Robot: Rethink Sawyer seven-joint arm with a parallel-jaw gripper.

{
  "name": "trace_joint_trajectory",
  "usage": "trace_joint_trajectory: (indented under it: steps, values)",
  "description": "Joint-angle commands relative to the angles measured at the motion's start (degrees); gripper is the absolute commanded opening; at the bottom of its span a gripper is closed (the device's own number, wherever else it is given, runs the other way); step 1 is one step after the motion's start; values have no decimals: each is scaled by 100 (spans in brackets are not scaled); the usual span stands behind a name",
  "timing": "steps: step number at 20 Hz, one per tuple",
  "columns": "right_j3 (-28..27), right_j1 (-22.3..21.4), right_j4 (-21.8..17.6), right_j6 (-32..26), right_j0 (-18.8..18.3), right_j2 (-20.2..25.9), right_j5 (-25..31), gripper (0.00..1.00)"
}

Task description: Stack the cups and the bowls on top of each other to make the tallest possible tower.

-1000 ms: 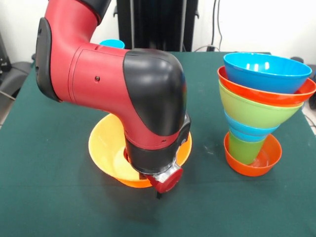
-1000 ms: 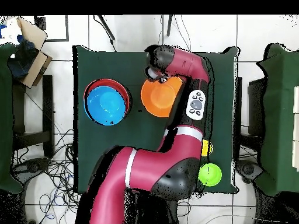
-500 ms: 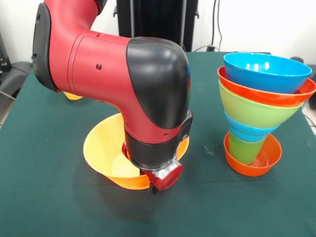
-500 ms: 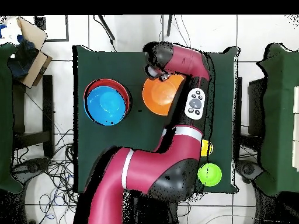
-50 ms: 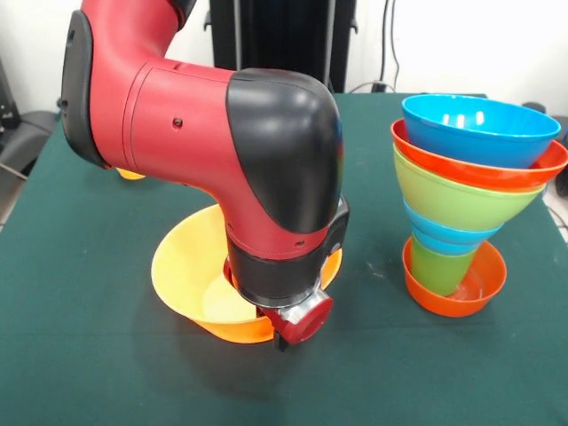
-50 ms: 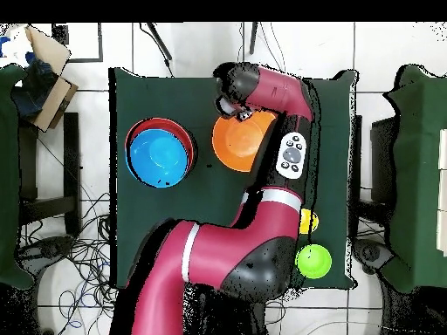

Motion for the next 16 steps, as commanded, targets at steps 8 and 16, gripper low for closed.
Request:
trace_joint_trajectory:
  steps: [8,16]
  values:
    - [449,-931,-107,775,261,-270,909,0]
    - [833,-1598,-104,307,312,-296,1377,0]
